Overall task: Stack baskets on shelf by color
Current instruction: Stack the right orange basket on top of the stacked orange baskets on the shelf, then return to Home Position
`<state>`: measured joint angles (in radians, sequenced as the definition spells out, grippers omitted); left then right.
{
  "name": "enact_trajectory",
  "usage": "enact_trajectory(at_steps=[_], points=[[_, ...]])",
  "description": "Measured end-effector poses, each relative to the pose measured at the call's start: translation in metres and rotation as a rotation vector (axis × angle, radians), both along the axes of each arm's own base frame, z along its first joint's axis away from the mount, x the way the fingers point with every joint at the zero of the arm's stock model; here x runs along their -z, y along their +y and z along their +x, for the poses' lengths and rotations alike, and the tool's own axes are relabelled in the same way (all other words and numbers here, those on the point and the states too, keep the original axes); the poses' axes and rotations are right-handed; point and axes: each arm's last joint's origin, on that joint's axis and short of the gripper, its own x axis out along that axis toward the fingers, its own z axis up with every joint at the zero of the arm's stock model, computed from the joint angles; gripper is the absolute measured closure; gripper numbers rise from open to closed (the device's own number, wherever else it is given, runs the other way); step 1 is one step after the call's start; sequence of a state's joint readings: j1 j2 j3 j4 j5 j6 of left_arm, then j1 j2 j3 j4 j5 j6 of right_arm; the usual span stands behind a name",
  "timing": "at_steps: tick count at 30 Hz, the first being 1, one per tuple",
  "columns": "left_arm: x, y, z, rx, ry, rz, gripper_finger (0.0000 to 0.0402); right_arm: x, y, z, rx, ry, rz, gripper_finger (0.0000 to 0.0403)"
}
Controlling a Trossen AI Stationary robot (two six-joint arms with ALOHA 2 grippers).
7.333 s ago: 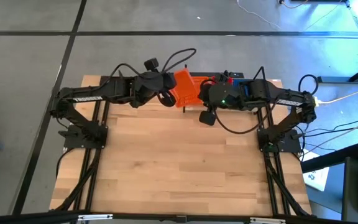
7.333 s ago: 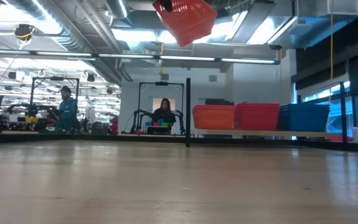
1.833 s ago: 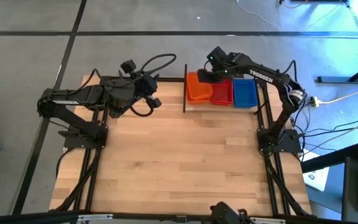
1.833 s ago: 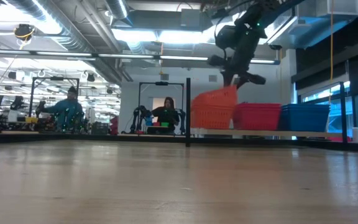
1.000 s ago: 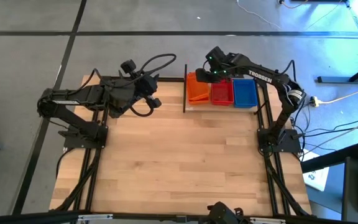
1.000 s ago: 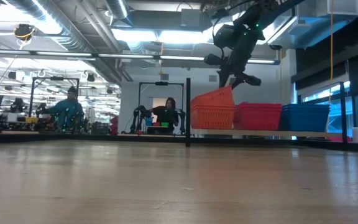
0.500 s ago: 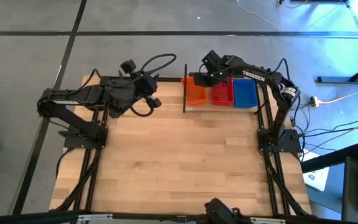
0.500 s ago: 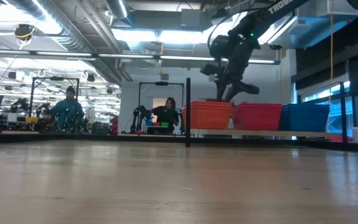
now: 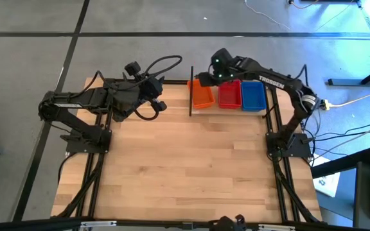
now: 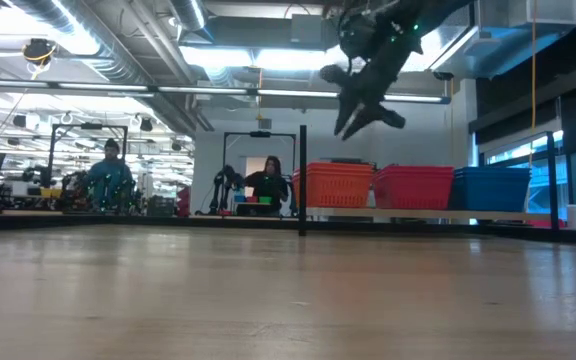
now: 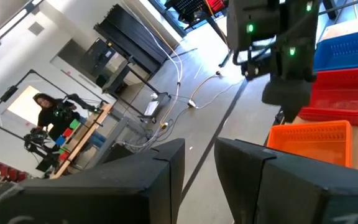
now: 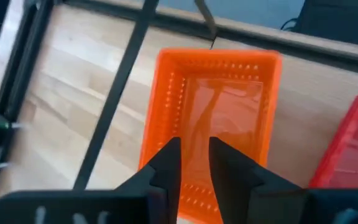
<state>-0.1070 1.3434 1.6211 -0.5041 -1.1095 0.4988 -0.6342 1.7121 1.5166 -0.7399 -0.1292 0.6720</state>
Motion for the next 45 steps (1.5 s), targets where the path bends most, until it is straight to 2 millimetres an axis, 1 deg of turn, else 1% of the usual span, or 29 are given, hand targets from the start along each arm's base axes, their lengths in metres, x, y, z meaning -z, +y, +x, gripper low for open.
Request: enact_trajectory(at_steps=[10, 16, 19, 24, 30, 34, 39, 42, 45], points=[[0.0, 0.0, 0.0, 0.0, -0.001, 0.0, 0.0319, 0.04, -0.006, 0.022, -0.049, 0.049, 0.097, 0.0322], [0.0, 0.0, 0.0, 0.0, -0.002, -0.001, 0.0319, 0.058, -0.014, 0.024, -0.027, 0.097, 0.123, 0.0322], [0.0, 0.0, 0.0, 0.0, -0.001, 0.0, 0.0319, 0.061, -0.017, 0.023, -0.017, 0.108, 0.127, 0.0322], [0.0, 0.0, 0.0, 0.0, -0.001, 0.0, 0.0319, 0.06, -0.018, 0.018, 0.042, 0.174, 0.083, 0.0322], [0.0, 0.0, 0.0, 0.0, -0.002, -0.001, 0.0319, 0.063, -0.017, 0.008, 0.058, 0.263, 0.111, 0.0322], [0.0, 0.0, 0.0, 0.0, -0.002, -0.001, 0.0319, 0.06, -0.016, 0.005, 0.082, 0.291, 0.08, 0.0322], [0.0, 0.0, 0.0, -0.002, 0.003, 0.001, 0.0319, 0.042, -0.01, 0.005, 0.032, 0.222, 0.036, 0.0322], [0.002, 0.001, -0.002, -0.038, 0.032, 0.013, 0.0319, 0.023, -0.002, 0.004, -0.062, 0.146, -0.018, 0.0322], [0.002, 0.002, -0.004, -0.144, 0.035, 0.04, 0.0319, -0.009, 0.014, 0.0, -0.155, 0.048, -0.11, 0.0322]])
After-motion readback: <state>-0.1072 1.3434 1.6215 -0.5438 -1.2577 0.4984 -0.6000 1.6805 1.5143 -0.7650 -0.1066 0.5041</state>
